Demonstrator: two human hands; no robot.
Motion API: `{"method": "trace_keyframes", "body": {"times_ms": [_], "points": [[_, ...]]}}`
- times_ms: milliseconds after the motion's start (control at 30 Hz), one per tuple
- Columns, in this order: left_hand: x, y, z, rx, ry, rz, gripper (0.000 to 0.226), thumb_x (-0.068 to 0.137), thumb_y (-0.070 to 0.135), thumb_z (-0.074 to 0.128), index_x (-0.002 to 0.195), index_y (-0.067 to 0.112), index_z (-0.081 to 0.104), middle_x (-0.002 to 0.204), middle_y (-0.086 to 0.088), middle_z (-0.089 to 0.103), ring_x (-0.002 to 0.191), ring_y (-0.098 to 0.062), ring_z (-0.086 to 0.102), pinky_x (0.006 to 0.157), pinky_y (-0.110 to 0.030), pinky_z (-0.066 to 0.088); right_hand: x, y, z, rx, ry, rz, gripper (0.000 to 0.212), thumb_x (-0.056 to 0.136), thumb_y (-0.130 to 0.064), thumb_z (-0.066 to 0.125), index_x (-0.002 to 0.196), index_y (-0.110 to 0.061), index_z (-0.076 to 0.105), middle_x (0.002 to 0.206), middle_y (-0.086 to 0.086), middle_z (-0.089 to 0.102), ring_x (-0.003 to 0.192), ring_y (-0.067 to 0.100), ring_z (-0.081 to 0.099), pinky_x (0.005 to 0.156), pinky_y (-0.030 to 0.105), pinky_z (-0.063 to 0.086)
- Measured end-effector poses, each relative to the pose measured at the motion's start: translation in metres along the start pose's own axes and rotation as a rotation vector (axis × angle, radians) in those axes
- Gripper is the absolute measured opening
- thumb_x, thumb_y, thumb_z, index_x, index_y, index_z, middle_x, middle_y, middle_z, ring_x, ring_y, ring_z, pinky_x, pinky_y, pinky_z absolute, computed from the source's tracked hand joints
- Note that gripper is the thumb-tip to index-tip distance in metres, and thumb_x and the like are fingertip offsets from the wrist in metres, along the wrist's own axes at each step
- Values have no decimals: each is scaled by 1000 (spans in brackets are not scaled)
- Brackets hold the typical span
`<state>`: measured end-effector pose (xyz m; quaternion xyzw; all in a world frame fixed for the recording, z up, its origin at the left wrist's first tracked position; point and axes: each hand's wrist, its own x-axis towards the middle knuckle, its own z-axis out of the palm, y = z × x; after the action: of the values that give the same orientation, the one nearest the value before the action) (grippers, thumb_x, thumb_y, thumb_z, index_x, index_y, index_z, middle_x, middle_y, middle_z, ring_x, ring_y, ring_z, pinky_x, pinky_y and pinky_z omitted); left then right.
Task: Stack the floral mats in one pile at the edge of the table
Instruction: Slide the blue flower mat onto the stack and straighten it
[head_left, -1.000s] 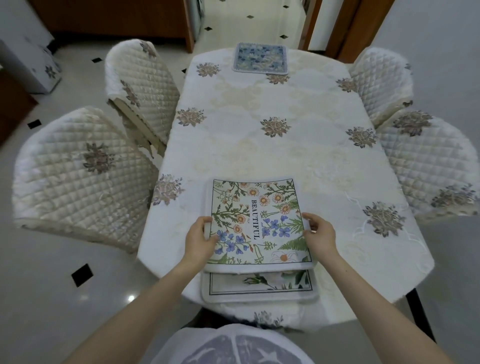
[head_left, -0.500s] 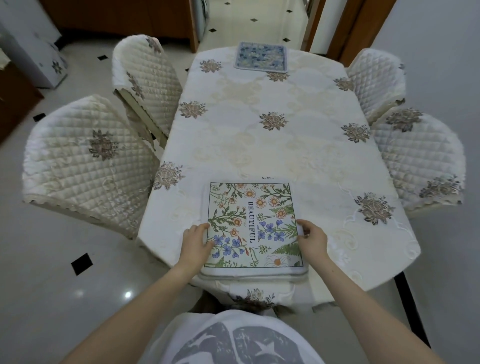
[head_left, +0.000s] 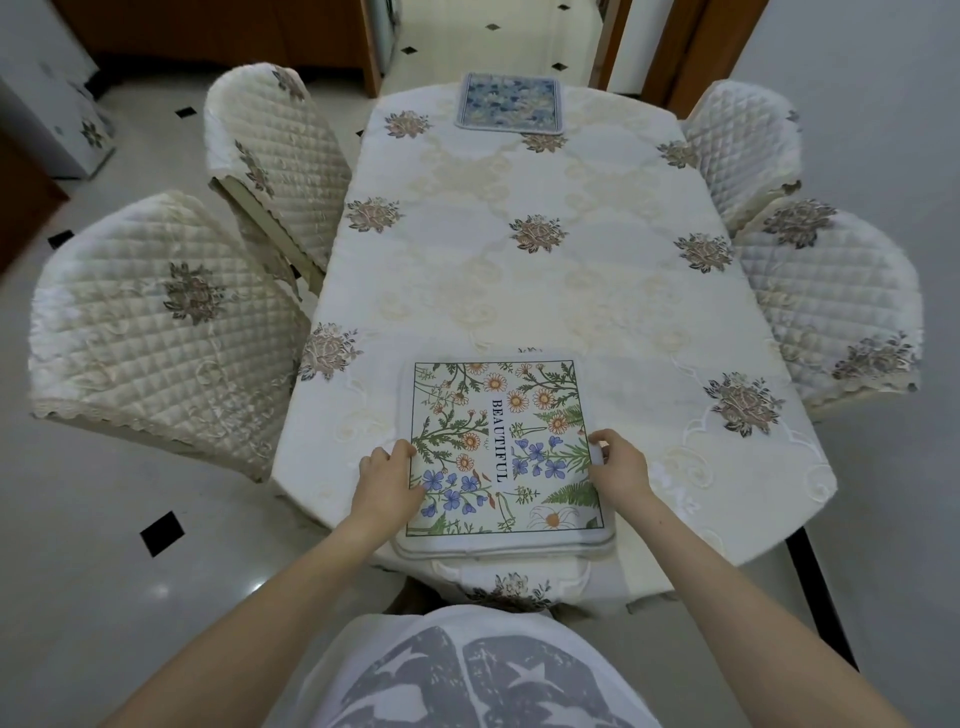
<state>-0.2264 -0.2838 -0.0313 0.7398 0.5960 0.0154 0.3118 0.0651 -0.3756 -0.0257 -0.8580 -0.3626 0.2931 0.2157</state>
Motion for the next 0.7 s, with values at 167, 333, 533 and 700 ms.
{"method": "trace_keyframes", "body": {"times_ms": [167,333,533,700], "points": [[5,2,-1,-28,-44,-40,54,77,21,67,123,19,39,115,-16,41,106,-34,40,86,-37,39,-2,-6,7,-62,-43,19,42,78,1,53,119,-6,49,107,21,58,84,34,57,66,34,45],[5,4,-1,-108,-39,-42,54,75,14,68,122,16,41,109,-17,48,88,-28,51,72,-32,42,-4,-7,10,2,-25,31,41,75,0,56,116,-6,48,91,15,62,74,30,57,58,30,40],[12,0,-8,-230,-69,-56,55,66,11,78,111,18,46,97,-16,58,79,-27,56,54,-26,37,0,-5,2,167,-27,106,38,69,-5,67,102,-15,51,66,-3,52,50,12,47,41,24,34],[15,-3,-14,-363,-130,-78,55,64,3,78,108,22,52,88,-7,65,80,-23,64,74,-38,55,3,-5,-3,210,-61,105,37,66,-4,70,95,-18,51,69,-4,51,53,14,46,45,25,36]]}}
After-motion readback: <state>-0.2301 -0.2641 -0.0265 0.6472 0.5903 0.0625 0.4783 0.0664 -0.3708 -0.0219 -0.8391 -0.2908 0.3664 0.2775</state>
